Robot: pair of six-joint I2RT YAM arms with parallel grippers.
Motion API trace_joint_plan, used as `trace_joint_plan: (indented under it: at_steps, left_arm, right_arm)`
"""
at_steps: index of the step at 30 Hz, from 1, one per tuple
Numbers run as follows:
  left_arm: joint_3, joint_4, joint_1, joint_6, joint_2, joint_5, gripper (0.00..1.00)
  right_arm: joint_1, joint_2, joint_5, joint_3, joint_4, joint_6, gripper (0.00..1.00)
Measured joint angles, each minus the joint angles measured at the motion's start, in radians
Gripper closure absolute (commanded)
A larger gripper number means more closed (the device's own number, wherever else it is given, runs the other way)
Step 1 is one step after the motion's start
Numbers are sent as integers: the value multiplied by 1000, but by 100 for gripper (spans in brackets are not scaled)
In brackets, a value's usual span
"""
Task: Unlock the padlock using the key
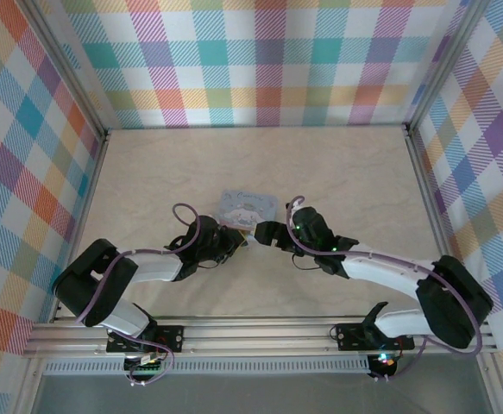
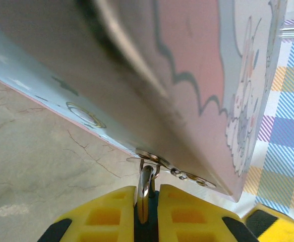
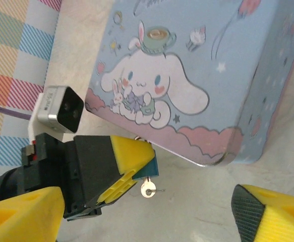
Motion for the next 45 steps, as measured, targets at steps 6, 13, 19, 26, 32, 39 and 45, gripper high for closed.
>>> trace_joint_plan:
  at_steps: [6, 13, 19, 26, 32, 39, 45]
  left_arm:
    - [6, -14, 0, 7, -2, 0, 100]
    - [14, -37, 0, 11, -8, -1, 100]
    - [36, -82, 0, 10, -14, 0, 100]
    - [64, -129, -6, -6, -21, 0, 100]
    - [69, -137, -7, -23, -21, 1, 100]
    - [97, -160, -15, -37, -21, 3, 100]
    - [103, -165, -18, -45, -21, 3, 100]
  right_arm:
    - [-2, -86, 49, 0, -39, -134, 0]
    - [-5, -156, 130, -26, -16, -230, 0]
    - [-5, -190, 147, -64, 28, -392, 0]
    - [-4, -237, 84, -40, 12, -723, 0]
    - [48, -206, 45, 48, -134, -1061, 0]
    - [209, -127, 220, 51, -212, -1398, 0]
    - [256, -111, 317, -10, -154, -1535, 0]
